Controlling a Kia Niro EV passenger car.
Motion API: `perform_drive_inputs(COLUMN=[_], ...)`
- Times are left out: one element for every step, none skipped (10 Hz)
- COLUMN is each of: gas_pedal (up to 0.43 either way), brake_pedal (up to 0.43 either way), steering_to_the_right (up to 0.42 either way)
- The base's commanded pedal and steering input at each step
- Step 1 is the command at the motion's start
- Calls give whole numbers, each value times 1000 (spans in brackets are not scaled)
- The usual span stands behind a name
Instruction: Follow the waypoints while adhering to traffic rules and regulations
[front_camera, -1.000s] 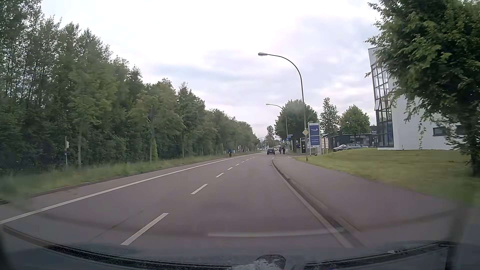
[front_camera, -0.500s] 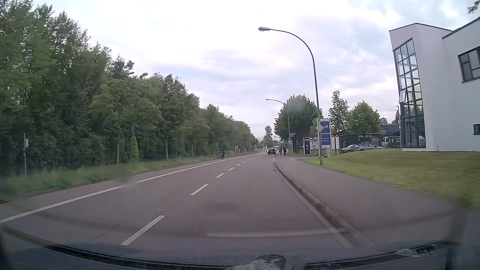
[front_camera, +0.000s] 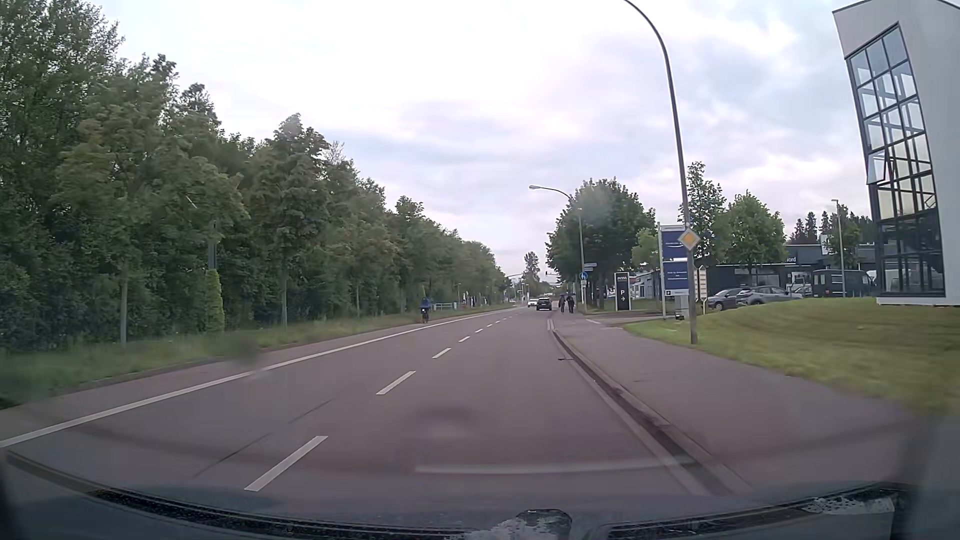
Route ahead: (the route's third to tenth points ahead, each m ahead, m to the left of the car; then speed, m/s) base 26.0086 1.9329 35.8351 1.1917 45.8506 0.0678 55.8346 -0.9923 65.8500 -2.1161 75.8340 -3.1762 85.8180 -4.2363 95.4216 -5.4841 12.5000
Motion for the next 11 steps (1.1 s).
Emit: perform_drive_inputs(gas_pedal=[87, 87, 87, 87, 87, 87, 87, 87, 87, 87, 87], brake_pedal=[0, 0, 0, 0, 0, 0, 0, 0, 0, 0, 0], steering_to_the_right=[5, 5, 5, 5, 5, 6, 6, 5, 6, 6, 7])
